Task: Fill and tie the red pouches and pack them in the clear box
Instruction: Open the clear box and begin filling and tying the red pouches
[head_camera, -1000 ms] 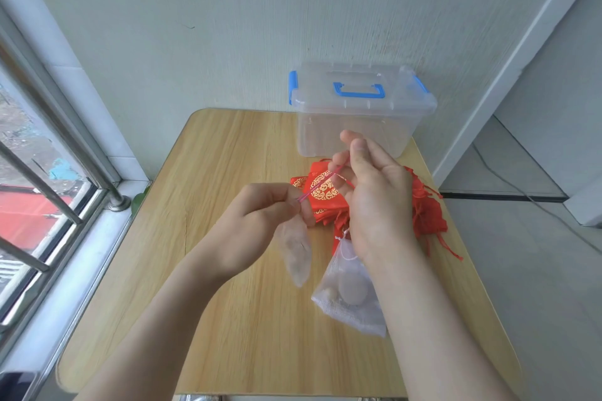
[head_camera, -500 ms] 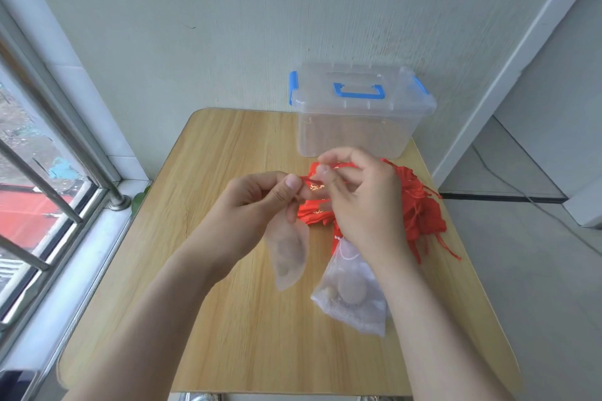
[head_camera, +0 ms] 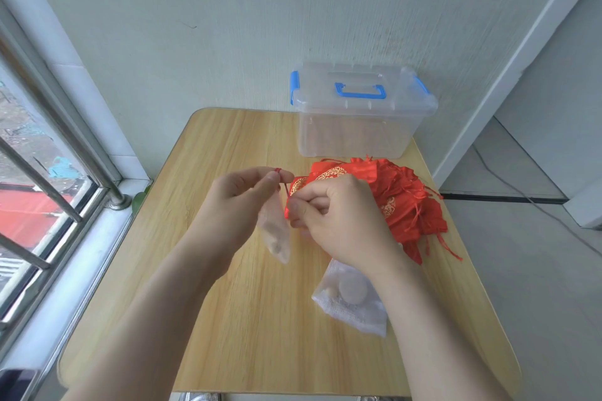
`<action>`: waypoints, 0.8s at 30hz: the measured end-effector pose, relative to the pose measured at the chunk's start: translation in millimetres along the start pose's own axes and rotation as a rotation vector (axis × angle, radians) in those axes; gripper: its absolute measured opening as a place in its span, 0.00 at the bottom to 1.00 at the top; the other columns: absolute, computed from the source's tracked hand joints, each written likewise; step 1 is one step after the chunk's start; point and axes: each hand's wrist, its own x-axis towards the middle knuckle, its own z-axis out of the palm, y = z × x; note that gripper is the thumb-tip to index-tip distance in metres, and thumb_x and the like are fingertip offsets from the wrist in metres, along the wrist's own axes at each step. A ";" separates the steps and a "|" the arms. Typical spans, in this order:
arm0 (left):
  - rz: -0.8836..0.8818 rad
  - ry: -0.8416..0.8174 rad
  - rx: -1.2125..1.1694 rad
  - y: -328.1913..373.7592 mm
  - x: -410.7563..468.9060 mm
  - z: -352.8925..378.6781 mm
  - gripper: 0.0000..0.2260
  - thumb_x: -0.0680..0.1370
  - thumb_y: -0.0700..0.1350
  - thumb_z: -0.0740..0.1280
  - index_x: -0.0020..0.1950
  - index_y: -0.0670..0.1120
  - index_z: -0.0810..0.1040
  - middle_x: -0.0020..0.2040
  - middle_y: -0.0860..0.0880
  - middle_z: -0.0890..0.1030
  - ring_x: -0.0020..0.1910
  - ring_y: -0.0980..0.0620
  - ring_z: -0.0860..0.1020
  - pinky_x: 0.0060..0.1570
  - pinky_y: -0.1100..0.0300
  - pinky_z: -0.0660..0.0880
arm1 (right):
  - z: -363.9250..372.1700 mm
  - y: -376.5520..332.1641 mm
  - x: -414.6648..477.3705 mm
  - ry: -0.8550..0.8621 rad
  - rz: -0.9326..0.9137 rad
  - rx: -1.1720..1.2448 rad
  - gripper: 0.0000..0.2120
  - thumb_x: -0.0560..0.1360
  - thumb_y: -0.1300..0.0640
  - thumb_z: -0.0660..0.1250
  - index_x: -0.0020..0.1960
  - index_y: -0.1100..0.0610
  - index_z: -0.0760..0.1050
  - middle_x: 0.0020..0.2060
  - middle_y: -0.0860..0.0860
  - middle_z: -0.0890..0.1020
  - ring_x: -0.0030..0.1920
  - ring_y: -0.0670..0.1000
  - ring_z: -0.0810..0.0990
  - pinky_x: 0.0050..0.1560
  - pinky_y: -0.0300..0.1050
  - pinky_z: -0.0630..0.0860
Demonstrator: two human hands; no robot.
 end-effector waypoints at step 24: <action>0.150 -0.186 0.378 3.1 -6.7 3.4 0.14 0.88 0.49 0.61 0.49 0.49 0.84 0.47 0.55 0.86 0.49 0.60 0.82 0.49 0.71 0.72 | -12.2 1.2 -1.6 -0.028 0.120 0.401 0.06 0.83 0.63 0.70 0.54 0.63 0.86 0.43 0.57 0.88 0.42 0.54 0.88 0.47 0.45 0.86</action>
